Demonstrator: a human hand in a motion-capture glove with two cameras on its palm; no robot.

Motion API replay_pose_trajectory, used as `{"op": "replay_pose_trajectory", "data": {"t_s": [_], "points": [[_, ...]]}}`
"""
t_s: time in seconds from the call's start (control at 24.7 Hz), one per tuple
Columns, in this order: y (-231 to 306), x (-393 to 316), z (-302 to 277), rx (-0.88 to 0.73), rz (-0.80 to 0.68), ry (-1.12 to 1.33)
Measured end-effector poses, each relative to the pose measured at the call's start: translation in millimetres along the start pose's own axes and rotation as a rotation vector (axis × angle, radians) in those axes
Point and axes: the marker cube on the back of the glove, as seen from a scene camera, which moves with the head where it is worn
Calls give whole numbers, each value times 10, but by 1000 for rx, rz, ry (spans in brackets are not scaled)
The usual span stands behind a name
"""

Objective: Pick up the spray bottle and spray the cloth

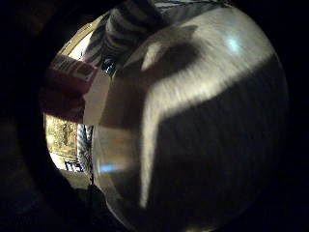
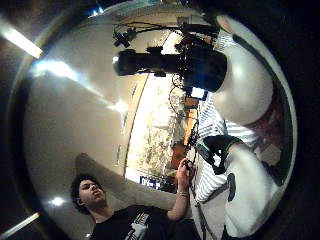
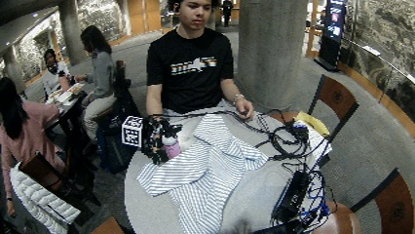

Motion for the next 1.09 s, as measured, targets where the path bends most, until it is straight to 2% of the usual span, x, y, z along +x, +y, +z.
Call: {"op": "replay_pose_trajectory", "data": {"t_s": [0.53,1.09], "points": [[-232,28,104,21,-9,5],[-88,-127,67,142,-11,-51]]}}
